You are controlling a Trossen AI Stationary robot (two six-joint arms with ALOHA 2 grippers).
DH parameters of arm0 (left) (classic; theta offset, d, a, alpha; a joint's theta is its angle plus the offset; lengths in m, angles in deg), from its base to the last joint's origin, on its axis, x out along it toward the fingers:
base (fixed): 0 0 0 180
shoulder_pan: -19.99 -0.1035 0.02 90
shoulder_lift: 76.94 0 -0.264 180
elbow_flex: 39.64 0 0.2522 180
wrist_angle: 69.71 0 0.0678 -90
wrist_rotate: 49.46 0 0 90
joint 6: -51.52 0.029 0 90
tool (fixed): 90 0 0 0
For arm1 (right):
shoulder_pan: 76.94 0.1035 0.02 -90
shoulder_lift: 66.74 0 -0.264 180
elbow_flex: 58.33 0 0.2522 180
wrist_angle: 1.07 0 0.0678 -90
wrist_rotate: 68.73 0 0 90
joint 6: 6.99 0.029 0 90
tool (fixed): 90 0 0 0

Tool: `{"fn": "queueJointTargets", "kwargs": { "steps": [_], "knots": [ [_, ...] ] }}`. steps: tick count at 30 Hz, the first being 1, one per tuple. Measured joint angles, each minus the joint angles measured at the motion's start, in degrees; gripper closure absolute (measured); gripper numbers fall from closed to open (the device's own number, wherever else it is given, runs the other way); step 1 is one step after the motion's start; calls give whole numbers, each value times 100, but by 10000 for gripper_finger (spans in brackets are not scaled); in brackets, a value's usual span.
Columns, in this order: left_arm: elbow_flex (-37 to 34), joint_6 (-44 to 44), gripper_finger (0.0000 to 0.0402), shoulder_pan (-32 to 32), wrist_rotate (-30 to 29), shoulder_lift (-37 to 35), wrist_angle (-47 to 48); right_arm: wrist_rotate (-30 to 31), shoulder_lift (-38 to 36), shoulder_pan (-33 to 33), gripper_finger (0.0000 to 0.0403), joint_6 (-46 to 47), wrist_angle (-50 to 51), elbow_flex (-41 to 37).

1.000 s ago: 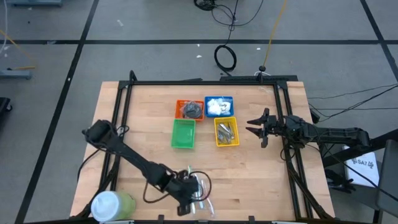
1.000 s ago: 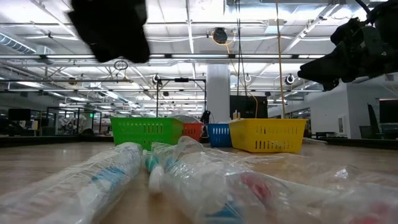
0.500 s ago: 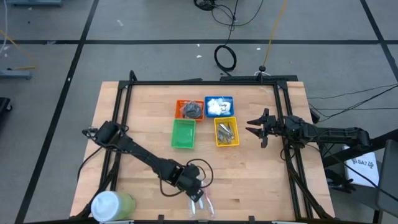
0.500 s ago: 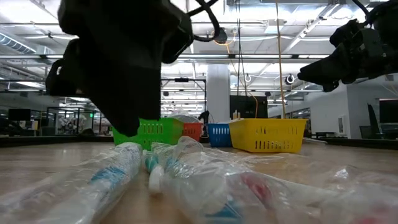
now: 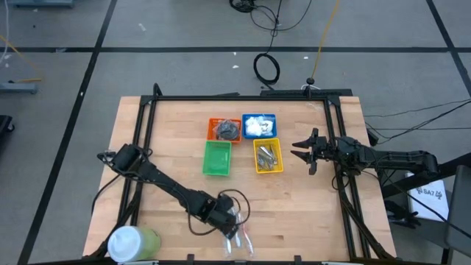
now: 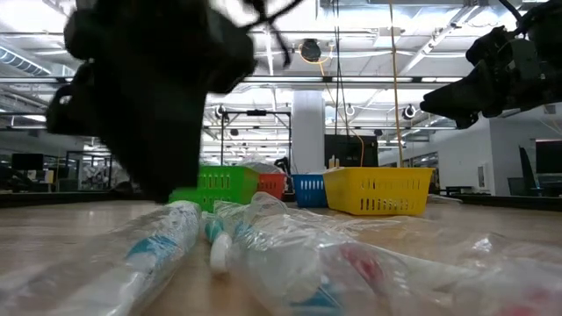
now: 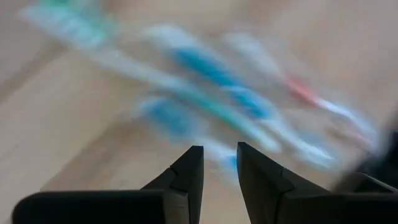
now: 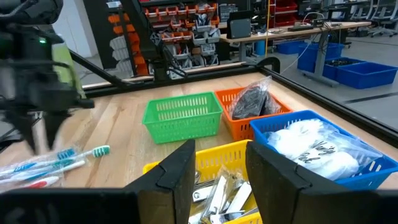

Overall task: Pick & Place Travel size toiletries
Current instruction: Put the blue toothbrush into the green bin

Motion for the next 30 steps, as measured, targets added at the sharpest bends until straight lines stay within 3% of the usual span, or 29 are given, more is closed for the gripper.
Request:
{"fn": "queueJointTargets", "kwargs": {
  "steps": [6, 9, 13, 16, 19, 24, 30],
  "knots": [
    [0, 1451, 309, 99, -769, -2, -1445, 2, 0, 0, 273, 1, 0, -2],
    [0, 2064, 309, 37, -775, -2, -1925, 0, 0, 0, 273, 1, 0, 1],
    [0, 1827, 309, 22, -88, -1, -1858, 0, 0, 0, 273, 1, 0, 0],
    [0, 1551, 309, 118, 110, 124, -1639, 1, 0, 0, 273, 0, 2, 0],
    [-4, 1476, 309, 181, 88, 246, -1703, -1, -2, 0, 273, 1, 2, -1],
    [-2, 1510, 309, 110, -557, 214, -2034, 1, 0, 0, 273, -1, 10, 1],
    [0, 1505, 309, -192, -119, 577, -2270, 4, 0, 0, 273, 2, 2, 1]
  ]
}}
